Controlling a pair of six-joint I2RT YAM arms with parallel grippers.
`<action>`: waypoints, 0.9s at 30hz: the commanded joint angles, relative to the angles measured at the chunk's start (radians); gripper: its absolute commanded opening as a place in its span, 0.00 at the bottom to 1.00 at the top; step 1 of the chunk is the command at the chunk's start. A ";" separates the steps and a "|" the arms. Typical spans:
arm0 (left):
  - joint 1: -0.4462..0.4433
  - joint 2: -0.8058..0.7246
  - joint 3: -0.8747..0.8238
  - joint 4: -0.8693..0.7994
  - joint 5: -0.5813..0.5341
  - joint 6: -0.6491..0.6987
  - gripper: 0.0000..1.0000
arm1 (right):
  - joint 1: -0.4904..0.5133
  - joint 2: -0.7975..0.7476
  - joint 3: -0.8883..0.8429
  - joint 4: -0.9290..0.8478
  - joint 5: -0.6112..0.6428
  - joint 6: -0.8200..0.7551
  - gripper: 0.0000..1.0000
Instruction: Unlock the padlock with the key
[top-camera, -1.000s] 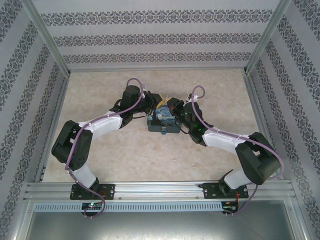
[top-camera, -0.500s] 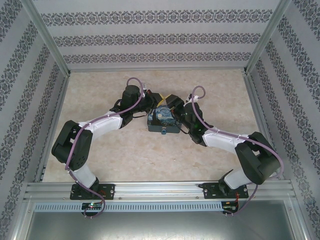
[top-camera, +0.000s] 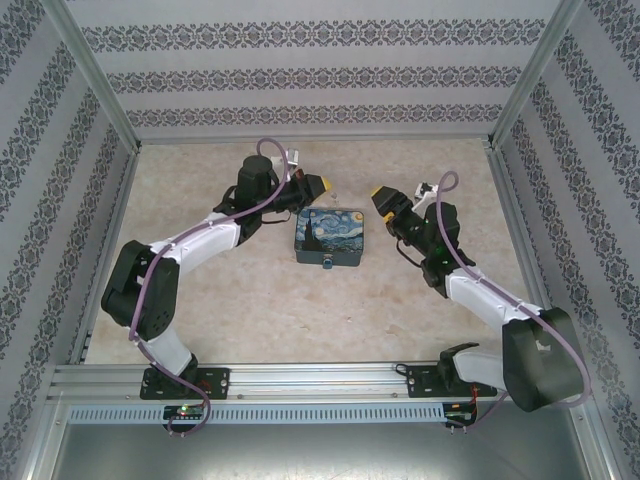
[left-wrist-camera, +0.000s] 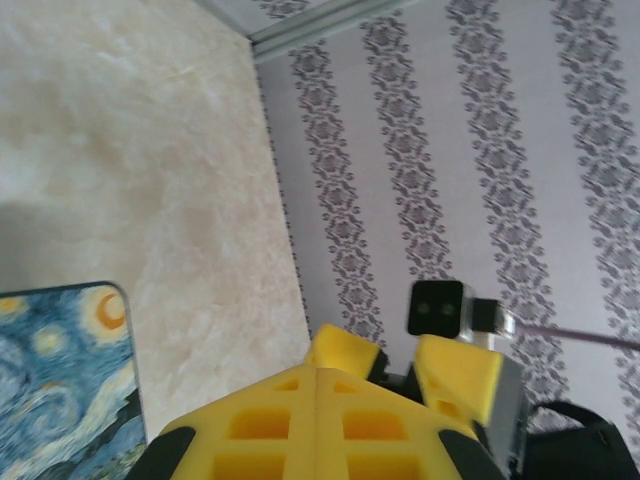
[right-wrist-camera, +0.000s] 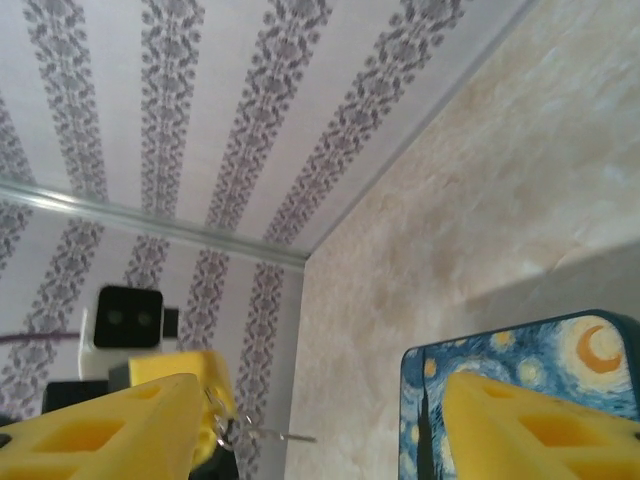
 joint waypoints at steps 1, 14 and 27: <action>0.026 0.034 0.031 0.064 0.129 0.061 0.00 | 0.000 0.024 0.064 0.024 -0.183 -0.124 0.62; 0.044 0.133 0.000 0.363 0.195 -0.187 0.00 | 0.063 0.182 0.166 0.174 -0.198 -0.115 0.51; 0.044 0.141 -0.003 0.366 0.188 -0.196 0.00 | 0.113 0.272 0.175 0.269 -0.168 -0.065 0.39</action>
